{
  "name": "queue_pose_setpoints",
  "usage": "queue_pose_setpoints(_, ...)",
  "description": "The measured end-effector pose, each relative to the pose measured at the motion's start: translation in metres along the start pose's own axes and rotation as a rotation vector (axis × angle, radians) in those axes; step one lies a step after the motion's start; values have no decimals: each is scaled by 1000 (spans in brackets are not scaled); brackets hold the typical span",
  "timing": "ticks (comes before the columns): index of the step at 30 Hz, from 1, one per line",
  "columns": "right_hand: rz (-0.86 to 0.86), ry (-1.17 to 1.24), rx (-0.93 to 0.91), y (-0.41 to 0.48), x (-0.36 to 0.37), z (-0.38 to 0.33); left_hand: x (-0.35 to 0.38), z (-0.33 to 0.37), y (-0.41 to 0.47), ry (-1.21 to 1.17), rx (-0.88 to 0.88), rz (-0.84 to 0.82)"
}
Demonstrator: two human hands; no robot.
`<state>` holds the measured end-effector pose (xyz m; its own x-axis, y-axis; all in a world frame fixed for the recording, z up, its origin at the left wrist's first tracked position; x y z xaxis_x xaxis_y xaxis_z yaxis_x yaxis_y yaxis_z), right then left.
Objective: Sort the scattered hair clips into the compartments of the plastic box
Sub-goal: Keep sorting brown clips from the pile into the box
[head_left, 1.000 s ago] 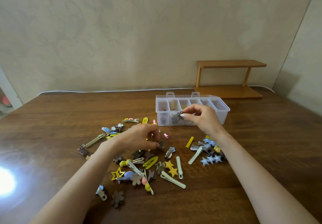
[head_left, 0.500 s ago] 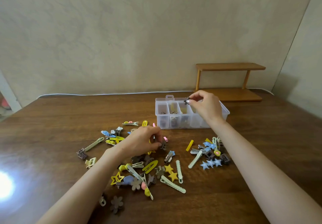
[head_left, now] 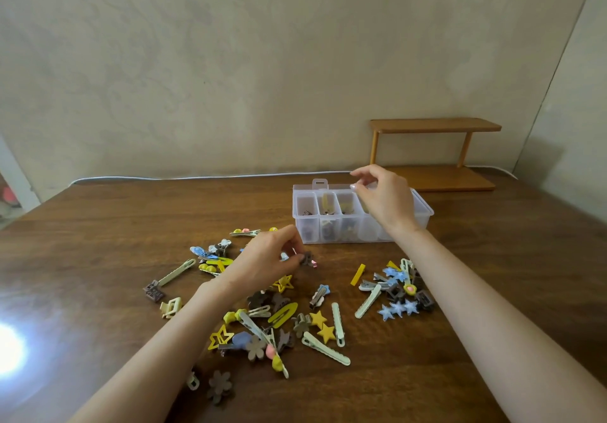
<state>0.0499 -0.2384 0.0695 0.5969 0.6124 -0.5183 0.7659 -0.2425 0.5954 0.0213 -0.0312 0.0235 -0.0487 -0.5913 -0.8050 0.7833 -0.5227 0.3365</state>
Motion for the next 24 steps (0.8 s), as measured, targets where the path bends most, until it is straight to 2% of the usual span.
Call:
queue_pose_setpoints(3,-83,142,-10,-14,0,-13,-5,4,1,-38,60,99)
queue_pose_setpoints(5,-254,269,7,-26,5,-22,-6,5,1,-38,91,137)
queue_pose_setpoints(8,-610,379,13,-50,21,-33,-8,5,1,-41,106,184)
queue_pose_setpoints(11,-770,369,3,-67,34,-35,-9,5,1,-59,82,205)
queue_pose_setpoints(20,-650,670,217,-68,40,-27,-3,1,0,-274,-30,189)
queue_pose_setpoints(24,-605,695,242,-66,36,-24,-2,4,-1,-281,-10,165)
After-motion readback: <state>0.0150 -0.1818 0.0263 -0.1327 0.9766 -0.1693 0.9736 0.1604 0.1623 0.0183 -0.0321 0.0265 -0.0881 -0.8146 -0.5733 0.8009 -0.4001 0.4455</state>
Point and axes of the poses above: each hand's wrist, its own y-axis towards the middle knuckle, its own x-axis out of the palm, z = x × y, the point moved 6 cm from there along y, towards the middle knuckle, and after that the axes turned 3 degrees about z, right-handed, at the moved point
